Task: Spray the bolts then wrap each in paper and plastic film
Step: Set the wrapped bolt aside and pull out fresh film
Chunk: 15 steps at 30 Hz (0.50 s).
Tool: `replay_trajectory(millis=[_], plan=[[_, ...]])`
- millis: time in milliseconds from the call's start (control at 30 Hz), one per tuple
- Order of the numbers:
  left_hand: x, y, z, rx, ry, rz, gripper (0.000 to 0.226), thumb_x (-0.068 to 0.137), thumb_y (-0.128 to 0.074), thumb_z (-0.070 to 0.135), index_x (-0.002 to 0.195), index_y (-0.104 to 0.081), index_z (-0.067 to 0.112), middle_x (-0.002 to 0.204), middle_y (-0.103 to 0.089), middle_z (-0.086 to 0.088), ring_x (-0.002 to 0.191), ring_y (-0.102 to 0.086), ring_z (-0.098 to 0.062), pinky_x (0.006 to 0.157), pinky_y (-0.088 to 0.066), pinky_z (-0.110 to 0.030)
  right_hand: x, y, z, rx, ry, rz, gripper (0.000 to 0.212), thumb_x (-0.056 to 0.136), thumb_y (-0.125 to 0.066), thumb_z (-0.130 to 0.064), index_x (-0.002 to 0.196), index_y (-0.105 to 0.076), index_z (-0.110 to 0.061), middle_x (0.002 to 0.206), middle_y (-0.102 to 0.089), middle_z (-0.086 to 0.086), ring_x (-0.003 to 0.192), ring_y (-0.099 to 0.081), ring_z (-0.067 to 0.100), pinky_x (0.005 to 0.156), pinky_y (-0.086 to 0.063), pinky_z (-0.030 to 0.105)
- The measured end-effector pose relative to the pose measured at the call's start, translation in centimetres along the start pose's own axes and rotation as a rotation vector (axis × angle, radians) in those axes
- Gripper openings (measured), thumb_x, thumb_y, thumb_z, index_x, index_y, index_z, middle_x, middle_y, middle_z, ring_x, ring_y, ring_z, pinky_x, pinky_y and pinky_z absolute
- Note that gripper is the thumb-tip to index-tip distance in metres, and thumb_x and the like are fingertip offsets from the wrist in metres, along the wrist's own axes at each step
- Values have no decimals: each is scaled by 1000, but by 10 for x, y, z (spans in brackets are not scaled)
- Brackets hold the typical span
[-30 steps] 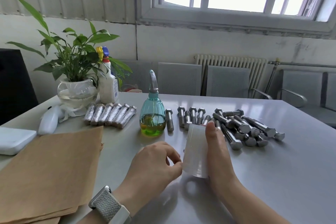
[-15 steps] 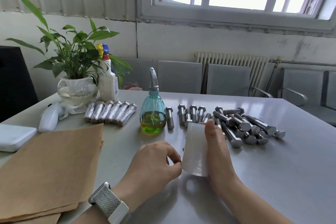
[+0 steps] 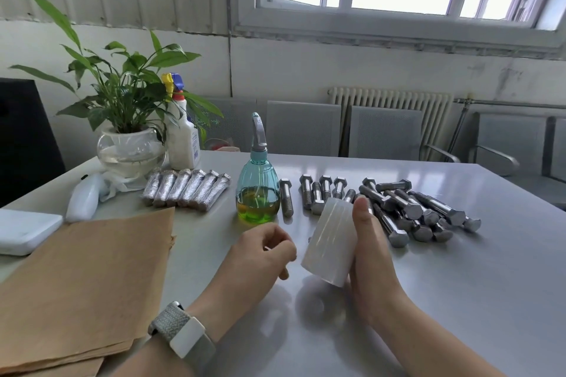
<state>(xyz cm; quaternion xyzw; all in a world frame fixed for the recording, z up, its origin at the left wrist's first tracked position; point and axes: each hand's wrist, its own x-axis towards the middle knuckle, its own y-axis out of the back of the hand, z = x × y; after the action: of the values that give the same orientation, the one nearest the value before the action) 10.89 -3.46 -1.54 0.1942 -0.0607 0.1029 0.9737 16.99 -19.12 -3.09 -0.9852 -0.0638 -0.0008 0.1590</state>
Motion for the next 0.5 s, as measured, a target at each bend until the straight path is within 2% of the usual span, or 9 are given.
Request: replay_trajectory(millis=[100,167,267,367,500], plan=[[2,-1,-4,-46,47,13,24,66,-54,36,76,-65,17,75,-71,-1,65,-68,-13,61,-42,-28,0,0,0,-25,33,16,79,69,-57,-79,115,-58,-15,111,-59,30,104,-62,47,87,-52,65],[4,-2,-5,-137,83,37,25,66,-56,34,77,-66,14,75,-72,-2,62,-66,-15,56,-44,-30,1,1,-1,-55,53,25,83,66,-57,-81,118,-58,-16,111,-61,24,102,-64,39,89,-53,60],[8,-4,-8,-357,137,94,16,76,-62,20,81,-61,5,79,-75,-5,50,-59,-15,43,-39,-23,0,1,-2,-54,54,12,83,65,-60,-77,121,-56,-16,117,-61,23,109,-63,40,91,-52,62],[11,-1,-12,-493,204,185,6,87,-58,4,82,-58,4,74,-74,-8,41,-51,-12,36,-33,-20,0,1,-2,-65,44,-8,80,65,-66,-72,121,-54,-17,116,-63,20,103,-67,35,86,-56,57],[15,4,-13,-481,227,212,9,90,-61,12,85,-62,5,70,-72,-4,42,-53,-13,35,-32,-19,-1,0,0,-103,46,-27,71,64,-67,-70,117,-54,-25,117,-63,13,103,-68,27,84,-59,48]])
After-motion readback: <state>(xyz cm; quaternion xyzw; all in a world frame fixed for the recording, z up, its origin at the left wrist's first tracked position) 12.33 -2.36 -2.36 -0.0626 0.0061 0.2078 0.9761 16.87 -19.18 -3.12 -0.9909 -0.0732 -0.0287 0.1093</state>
